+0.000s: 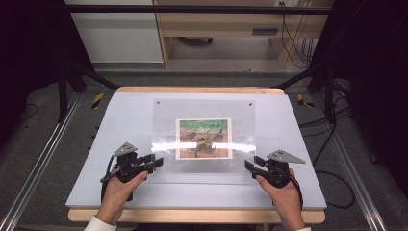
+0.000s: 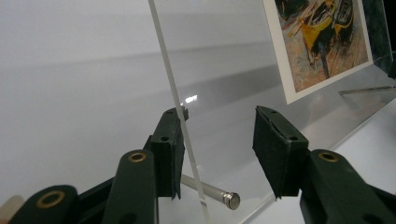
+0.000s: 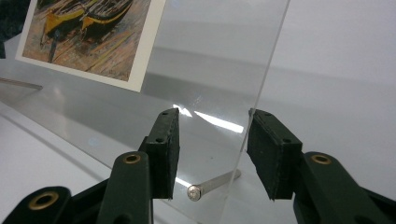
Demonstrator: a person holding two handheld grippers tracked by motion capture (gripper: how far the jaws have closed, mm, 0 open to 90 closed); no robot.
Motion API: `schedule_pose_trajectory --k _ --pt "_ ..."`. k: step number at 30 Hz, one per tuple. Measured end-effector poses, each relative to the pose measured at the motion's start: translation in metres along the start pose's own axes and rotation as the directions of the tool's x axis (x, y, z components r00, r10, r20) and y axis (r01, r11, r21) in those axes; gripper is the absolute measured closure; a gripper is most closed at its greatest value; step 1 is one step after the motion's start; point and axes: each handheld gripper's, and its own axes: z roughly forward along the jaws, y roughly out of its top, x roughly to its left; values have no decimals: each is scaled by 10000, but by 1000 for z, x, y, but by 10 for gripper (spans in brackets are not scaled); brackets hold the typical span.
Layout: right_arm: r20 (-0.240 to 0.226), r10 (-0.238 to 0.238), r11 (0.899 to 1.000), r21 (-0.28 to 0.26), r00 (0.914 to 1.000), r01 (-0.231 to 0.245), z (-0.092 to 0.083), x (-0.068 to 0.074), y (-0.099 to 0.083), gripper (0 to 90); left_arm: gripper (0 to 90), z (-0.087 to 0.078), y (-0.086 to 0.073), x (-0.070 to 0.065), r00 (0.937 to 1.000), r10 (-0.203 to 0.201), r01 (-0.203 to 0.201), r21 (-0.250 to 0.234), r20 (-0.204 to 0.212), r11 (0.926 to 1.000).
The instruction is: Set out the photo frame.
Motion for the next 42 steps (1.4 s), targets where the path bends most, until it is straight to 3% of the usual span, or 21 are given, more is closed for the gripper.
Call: schedule_pose_trajectory --k 15,29,42 --pt "153 -271 9996 102 9995 270 -5 4 -4 578 556 -4 -4 -4 9997 218 -217 102 -107 9997" --pt "219 -435 9988 222 9988 430 -13 6 -10 647 613 -11 -12 -5 9999 112 -113 123 24 9999" --pt "259 -490 9980 400 9985 479 -19 8 -16 712 639 -16 -18 -8 9992 404 -402 283 -55 9988"
